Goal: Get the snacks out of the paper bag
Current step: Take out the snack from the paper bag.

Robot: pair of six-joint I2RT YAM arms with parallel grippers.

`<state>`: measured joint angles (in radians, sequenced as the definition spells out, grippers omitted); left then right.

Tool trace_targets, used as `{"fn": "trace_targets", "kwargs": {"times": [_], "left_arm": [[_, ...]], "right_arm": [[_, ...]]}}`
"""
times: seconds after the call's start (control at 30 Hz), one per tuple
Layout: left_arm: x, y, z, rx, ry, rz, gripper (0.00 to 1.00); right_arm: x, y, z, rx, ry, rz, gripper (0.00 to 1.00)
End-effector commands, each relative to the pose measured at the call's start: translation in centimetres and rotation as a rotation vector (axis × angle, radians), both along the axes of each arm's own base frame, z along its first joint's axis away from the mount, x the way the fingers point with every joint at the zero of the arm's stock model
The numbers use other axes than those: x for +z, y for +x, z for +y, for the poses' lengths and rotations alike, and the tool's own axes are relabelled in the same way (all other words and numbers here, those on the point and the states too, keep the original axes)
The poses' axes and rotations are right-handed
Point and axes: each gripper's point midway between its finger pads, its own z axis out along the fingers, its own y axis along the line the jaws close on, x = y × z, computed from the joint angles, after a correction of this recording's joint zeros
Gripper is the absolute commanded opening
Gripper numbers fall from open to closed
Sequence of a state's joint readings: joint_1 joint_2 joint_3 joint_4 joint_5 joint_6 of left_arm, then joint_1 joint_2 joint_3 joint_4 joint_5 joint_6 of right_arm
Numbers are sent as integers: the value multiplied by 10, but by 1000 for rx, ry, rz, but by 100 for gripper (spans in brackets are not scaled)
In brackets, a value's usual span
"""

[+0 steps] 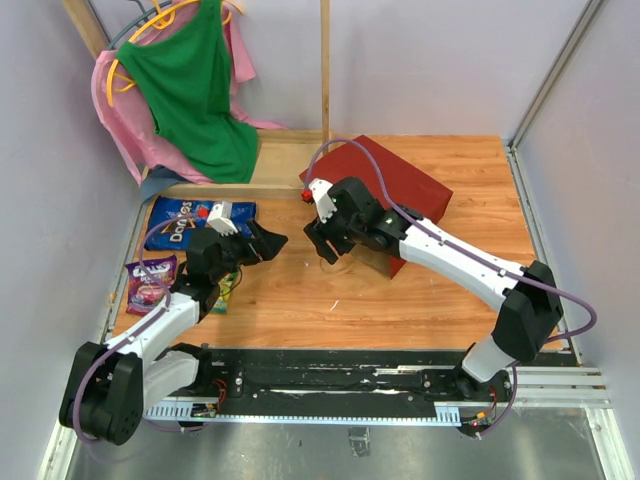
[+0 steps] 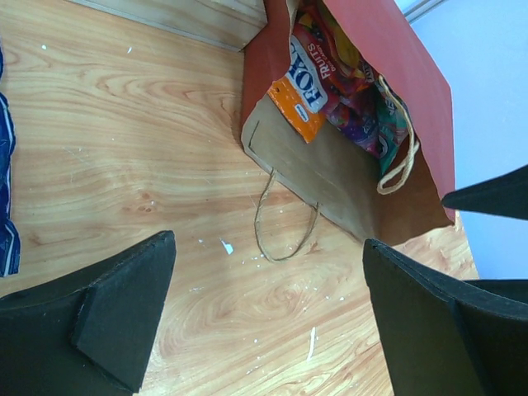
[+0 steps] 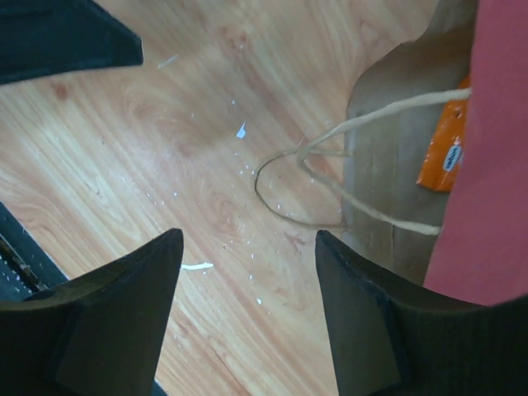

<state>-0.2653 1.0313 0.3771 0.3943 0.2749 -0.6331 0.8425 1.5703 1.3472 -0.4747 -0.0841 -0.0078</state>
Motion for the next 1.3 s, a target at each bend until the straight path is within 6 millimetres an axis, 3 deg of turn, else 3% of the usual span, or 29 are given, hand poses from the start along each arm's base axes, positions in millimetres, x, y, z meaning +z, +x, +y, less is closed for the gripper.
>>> {"fn": "trace_targets", "kwargs": {"times": [0.0,0.3,0.7,0.87,0.93,1.0,1.03,1.13,1.27], "left_arm": [[8,-2,-4,-19,-13,-45,100],[1,-1,-2,-12,-5,-28,100],[-5,-1,-5,-18,-13,-4,100],[-6,0,-3,-10,-12,-3,100],[-6,1,-4,-10,-14,-2,100],[-7,1,-5,-15,-17,3,100],[-7,1,-6,-19,-20,4,100],[-9,1,-7,-22,-24,11,100],[-8,1,-9,-30,-42,7,100]], "right_arm": [[29,24,11,-9,32,-110,67],[13,39,28,4,3,-99,66],[-7,68,33,-52,-64,-109,60],[-3,70,33,-57,-29,-102,43],[-2,72,31,-61,-10,-93,29],[-4,72,29,-64,4,-69,7],[-4,71,29,-61,19,-53,2],[13,63,34,-23,129,-7,1],[67,64,35,21,302,-53,1]]}}
